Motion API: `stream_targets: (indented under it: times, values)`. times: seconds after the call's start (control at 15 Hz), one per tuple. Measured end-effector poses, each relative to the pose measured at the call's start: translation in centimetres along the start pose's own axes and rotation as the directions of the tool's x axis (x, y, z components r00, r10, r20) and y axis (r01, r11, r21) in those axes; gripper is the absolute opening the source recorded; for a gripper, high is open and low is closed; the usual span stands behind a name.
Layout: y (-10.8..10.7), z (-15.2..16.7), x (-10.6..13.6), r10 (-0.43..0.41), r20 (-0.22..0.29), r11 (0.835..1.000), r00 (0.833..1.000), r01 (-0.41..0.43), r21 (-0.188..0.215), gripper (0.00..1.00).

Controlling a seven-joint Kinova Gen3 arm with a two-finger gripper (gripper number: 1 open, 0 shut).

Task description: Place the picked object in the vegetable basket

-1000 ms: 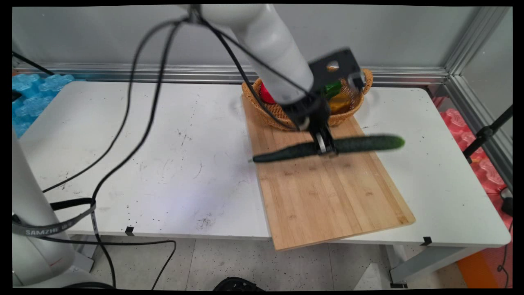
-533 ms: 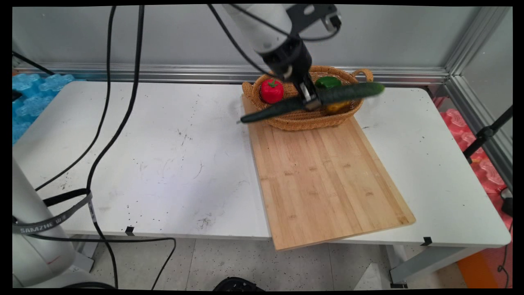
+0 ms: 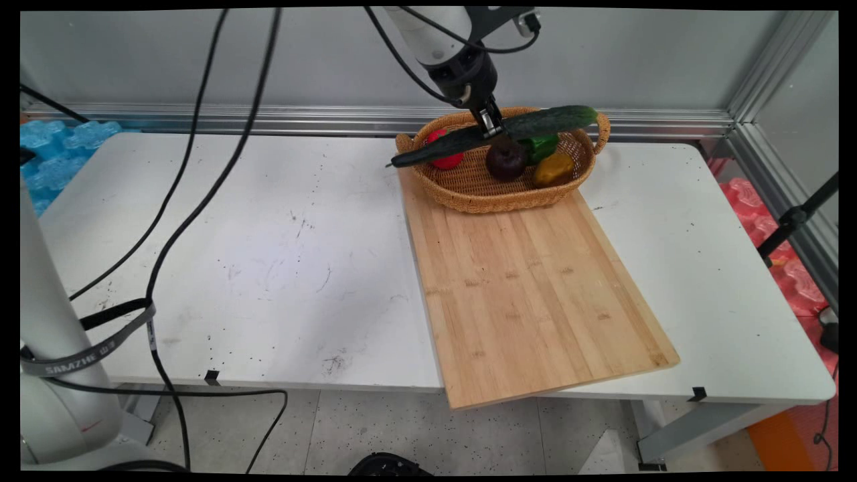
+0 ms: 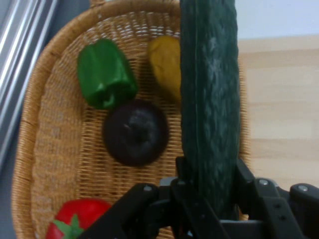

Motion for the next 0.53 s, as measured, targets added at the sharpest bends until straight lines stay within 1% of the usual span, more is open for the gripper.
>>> stream_targets:
  times: [0.2, 0.53]
  values:
    - [-1.2, 2.6, 0.3, 0.006, 0.016, 1.0, 1.0, -0.006, 0.014, 0.0]
    - [-2.0, 7.2, 1.2, -0.009, 0.045, 1.0, 0.999, 0.008, 0.016, 0.0]
